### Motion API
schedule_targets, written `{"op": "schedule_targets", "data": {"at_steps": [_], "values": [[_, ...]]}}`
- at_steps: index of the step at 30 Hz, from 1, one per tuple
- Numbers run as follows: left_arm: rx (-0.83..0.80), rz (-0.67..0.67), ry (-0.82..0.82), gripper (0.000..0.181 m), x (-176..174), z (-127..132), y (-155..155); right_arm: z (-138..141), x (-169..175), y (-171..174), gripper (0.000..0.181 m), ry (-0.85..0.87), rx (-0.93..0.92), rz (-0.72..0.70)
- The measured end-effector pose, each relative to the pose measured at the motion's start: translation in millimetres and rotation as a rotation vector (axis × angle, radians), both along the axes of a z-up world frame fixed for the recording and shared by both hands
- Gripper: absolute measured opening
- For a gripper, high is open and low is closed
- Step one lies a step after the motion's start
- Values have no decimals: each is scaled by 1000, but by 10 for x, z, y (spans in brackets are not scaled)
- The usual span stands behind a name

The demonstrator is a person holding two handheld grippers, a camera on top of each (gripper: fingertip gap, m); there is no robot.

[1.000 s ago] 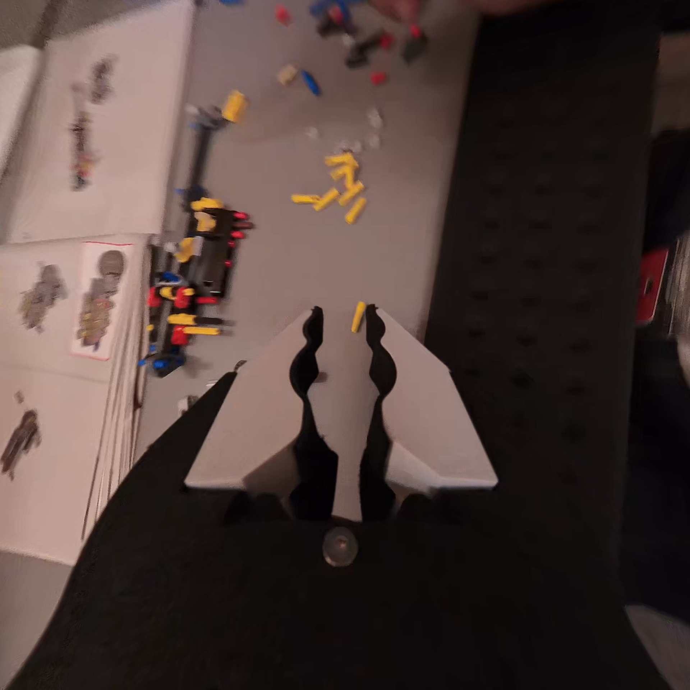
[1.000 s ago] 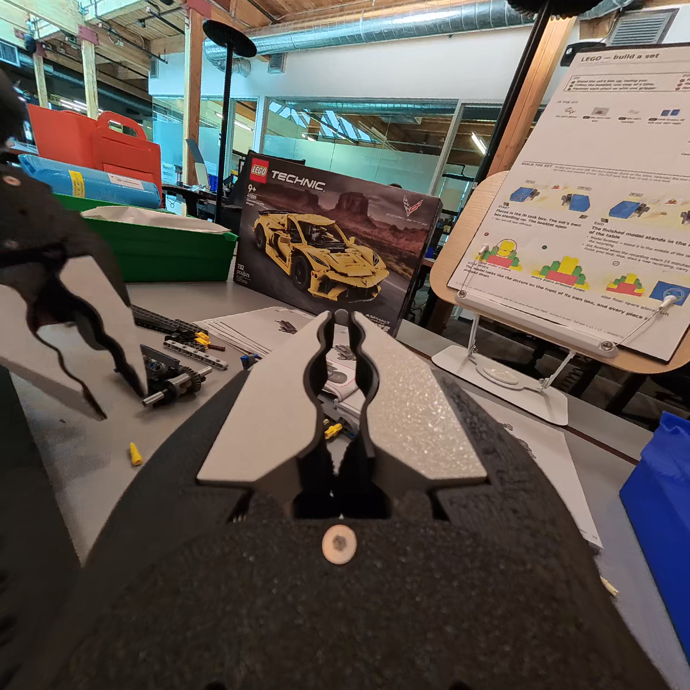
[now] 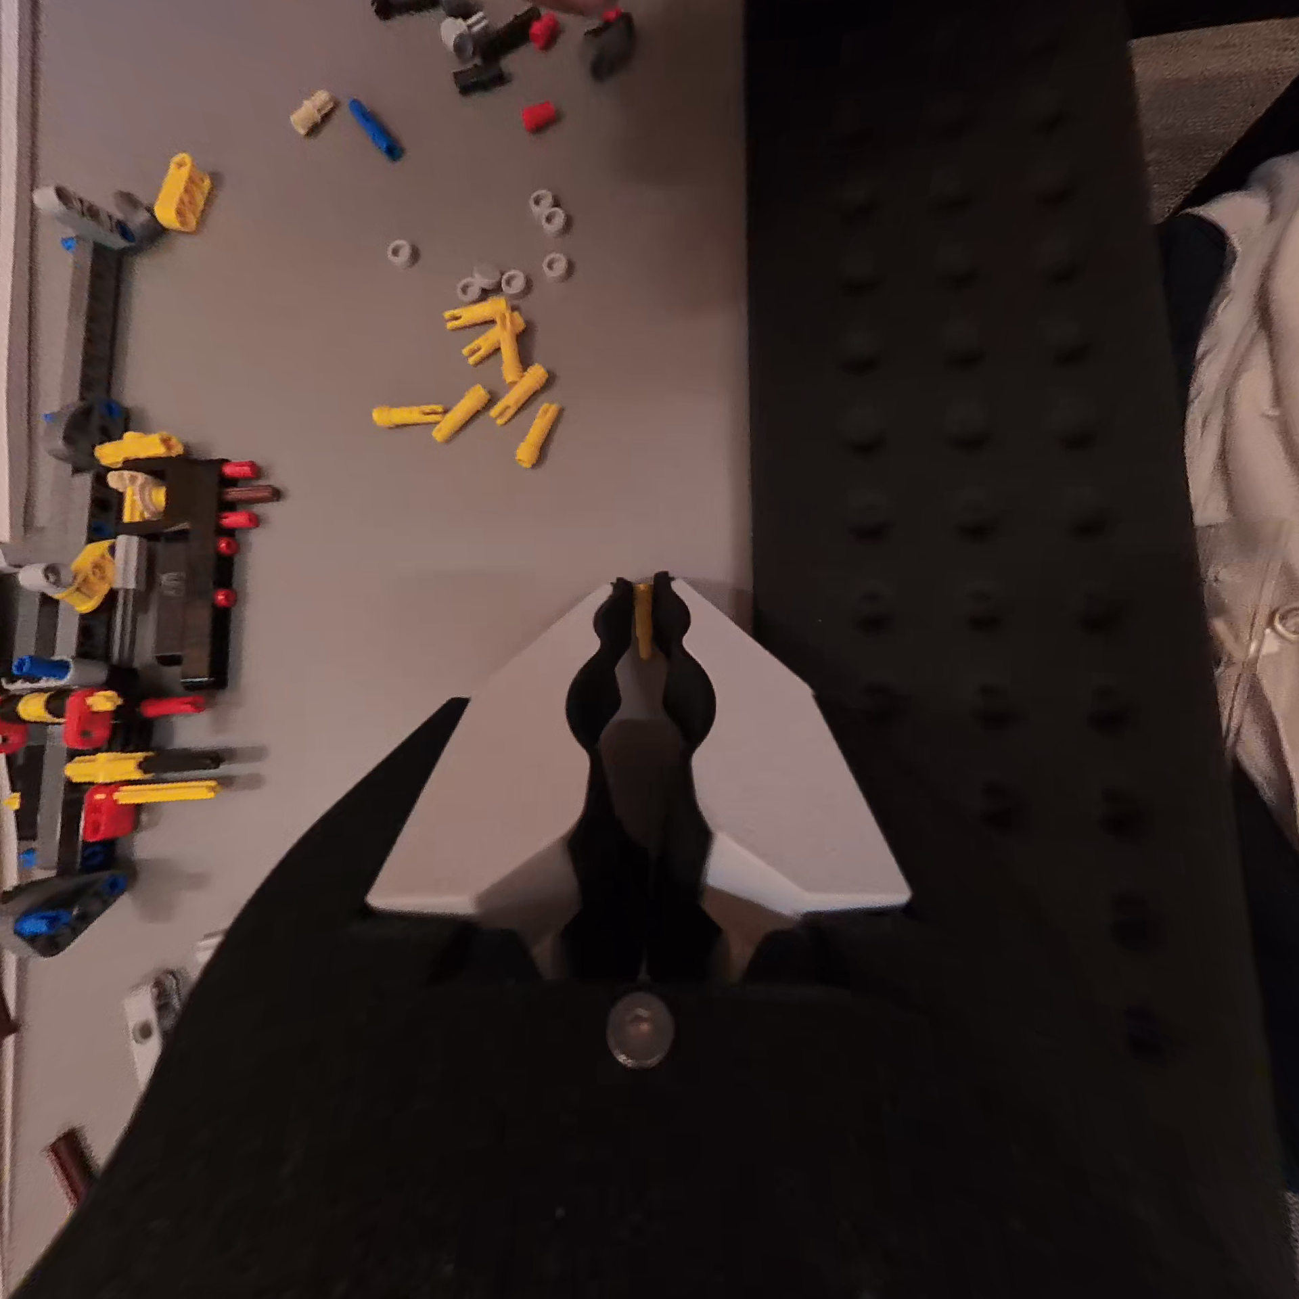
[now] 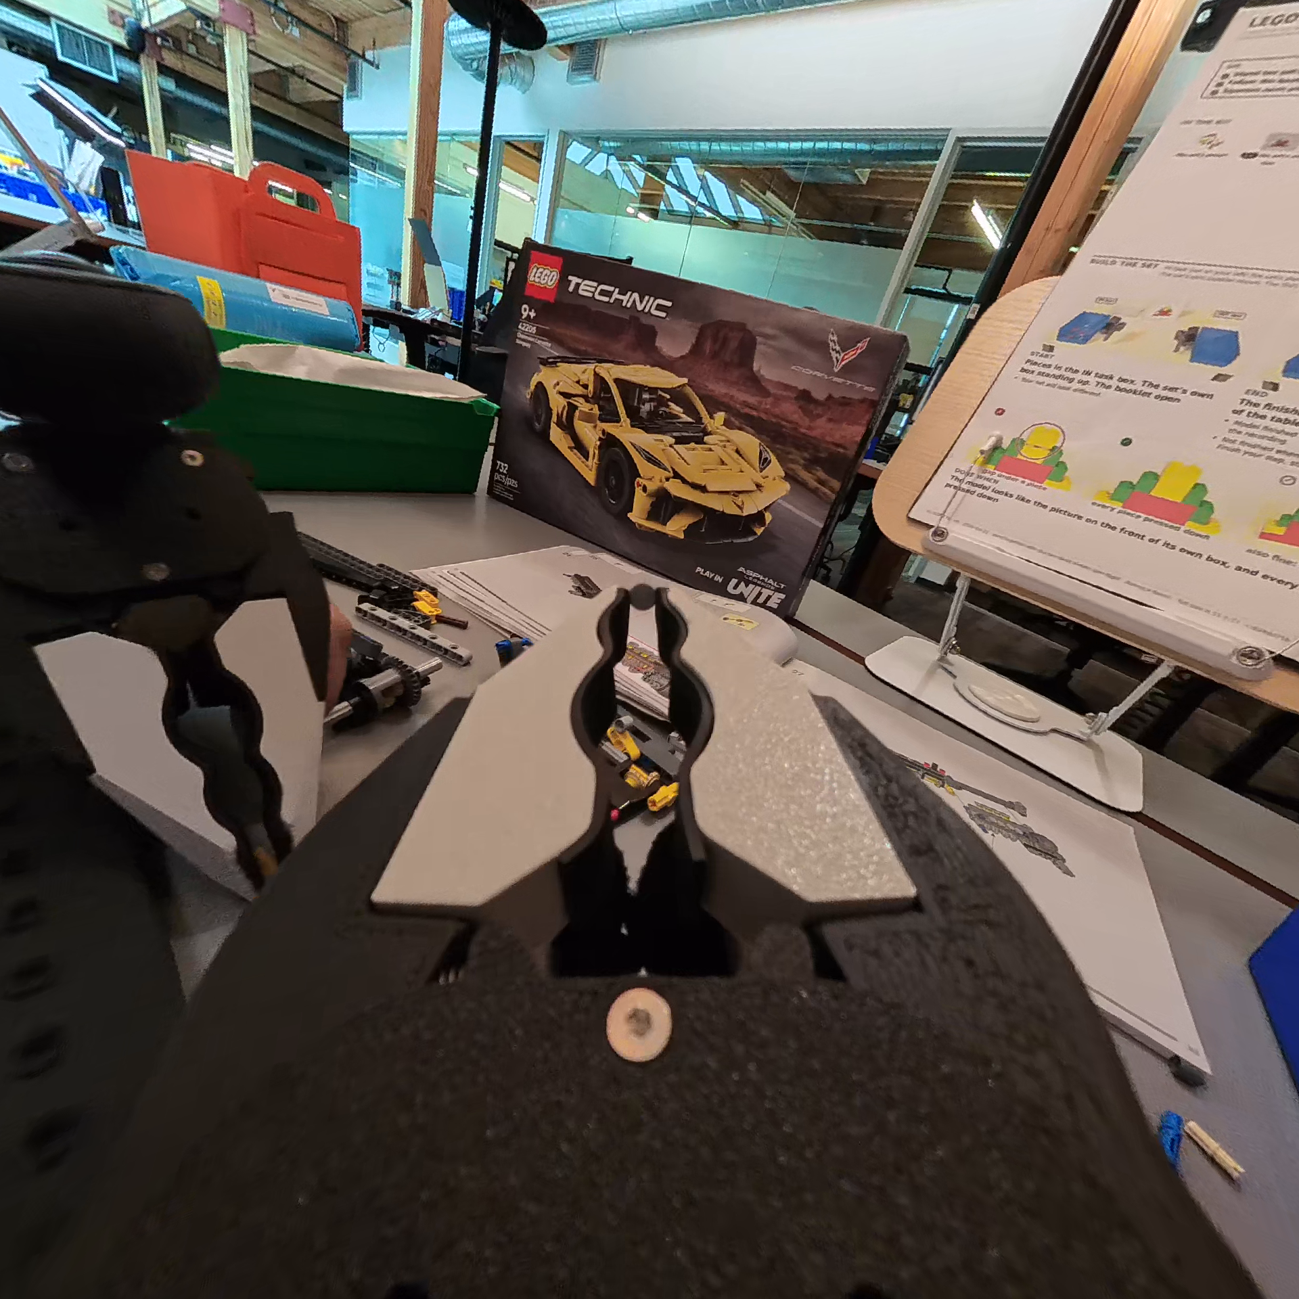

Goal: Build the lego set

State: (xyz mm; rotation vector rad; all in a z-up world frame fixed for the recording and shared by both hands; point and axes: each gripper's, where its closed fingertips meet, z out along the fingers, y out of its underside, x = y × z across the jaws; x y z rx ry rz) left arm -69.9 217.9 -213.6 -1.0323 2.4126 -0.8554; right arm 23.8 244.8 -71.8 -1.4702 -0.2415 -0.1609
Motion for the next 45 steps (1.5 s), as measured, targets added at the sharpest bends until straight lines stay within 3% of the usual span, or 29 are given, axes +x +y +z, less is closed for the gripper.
{"op": "schedule_targets", "data": {"at_steps": [3,6,14,19,22,26,29,34,38,45], "values": [[-14,-2,-22,5,49,4,-16,-16,-2,7,7,3,-9,3],[-55,-10,-45,18,55,35,-14,-13,15,5,7,20,-9,4],[-97,-44,-48,9,32,6,27,-20,5,10,6,31,-13,15],[-202,-36,-87,11,49,221,-5,-13,19,3,7,42,-10,14],[-149,63,-98,16,179,257,196,-18,19,4,7,49,-13,17],[-60,208,-47,29,288,105,418,-22,15,6,7,45,-15,16],[0,259,-35,16,315,47,476,-20,17,7,7,47,-15,17],[48,281,-35,9,288,1,502,-22,13,6,7,50,-15,21],[17,317,-55,21,287,71,524,-25,7,9,7,55,-18,26],[89,328,-13,4,241,-14,512,-36,-3,13,7,54,-23,31]]}}
